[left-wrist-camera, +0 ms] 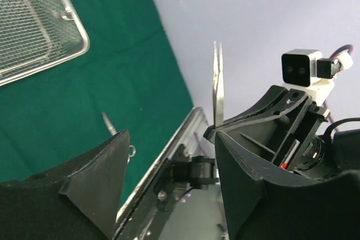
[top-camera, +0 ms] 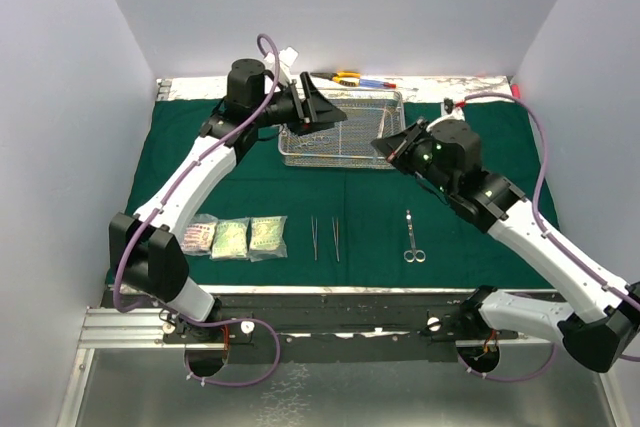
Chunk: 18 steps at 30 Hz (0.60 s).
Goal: Open and lay out the surgical kit
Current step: Place the medical item in the surgical kit.
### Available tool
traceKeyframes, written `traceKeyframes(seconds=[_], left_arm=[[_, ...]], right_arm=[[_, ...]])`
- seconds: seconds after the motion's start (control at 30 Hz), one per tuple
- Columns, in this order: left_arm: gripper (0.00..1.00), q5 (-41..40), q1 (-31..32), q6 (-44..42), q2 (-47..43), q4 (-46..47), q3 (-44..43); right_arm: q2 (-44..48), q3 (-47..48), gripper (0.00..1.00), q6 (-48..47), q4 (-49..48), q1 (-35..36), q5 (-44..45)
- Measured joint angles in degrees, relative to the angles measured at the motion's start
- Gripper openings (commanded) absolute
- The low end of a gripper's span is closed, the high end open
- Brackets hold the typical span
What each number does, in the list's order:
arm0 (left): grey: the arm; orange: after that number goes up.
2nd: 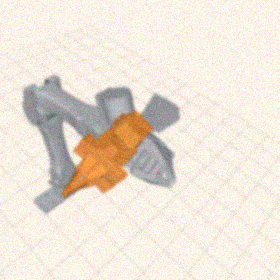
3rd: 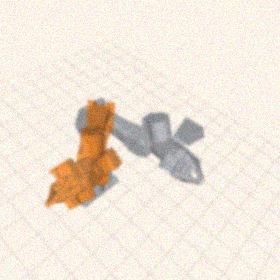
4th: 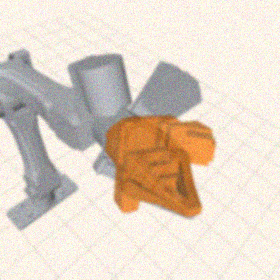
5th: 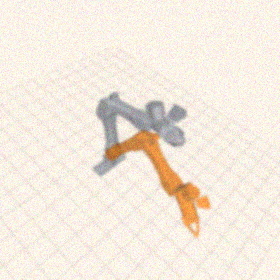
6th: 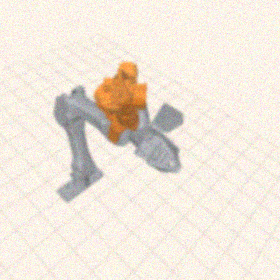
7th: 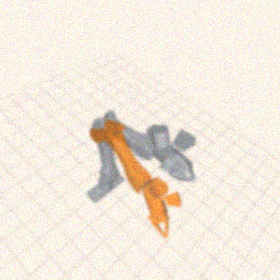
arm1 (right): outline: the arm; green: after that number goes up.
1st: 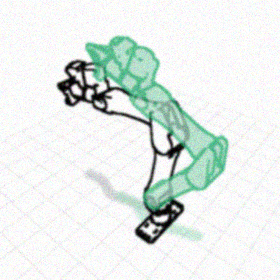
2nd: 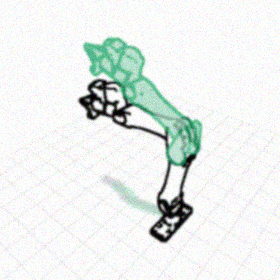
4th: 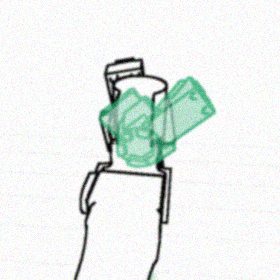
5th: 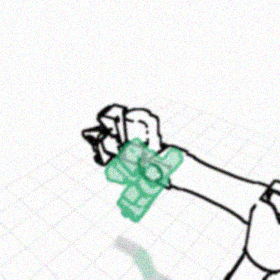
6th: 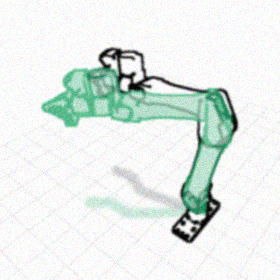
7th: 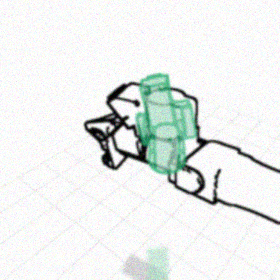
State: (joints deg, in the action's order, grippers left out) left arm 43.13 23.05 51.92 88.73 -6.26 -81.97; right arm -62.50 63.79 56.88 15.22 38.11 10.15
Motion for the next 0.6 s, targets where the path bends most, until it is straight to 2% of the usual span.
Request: traceKeyframes(seconds=[0.13,0.3,0.43,0.6], left_arm=[[0.64,-3.5,-1.0,-7.3,-1.9,-6.3,1.2],[0.65,-15.5,-1.0,-15.8,-2.8,-14.5,1.9],[0.67,-25.6,-1.0,-20.3,-3.3,-19.6,5.3],[0.67,-32.2,-1.2,-22.7,-3.5,-23.0,8.7]], right_arm=[[-2.0,-1.4,0.01,-1.7,7.0,0.0,0.5],[-10.6,-2.4,0.01,-4.3,13.7,0.8,-0.9],[-17.5,-5.1,0.01,-5.6,18.1,5.4,-1.1],[-22.7,-6.2,0.01,-6.0,20.2,10.2,-3.4]])
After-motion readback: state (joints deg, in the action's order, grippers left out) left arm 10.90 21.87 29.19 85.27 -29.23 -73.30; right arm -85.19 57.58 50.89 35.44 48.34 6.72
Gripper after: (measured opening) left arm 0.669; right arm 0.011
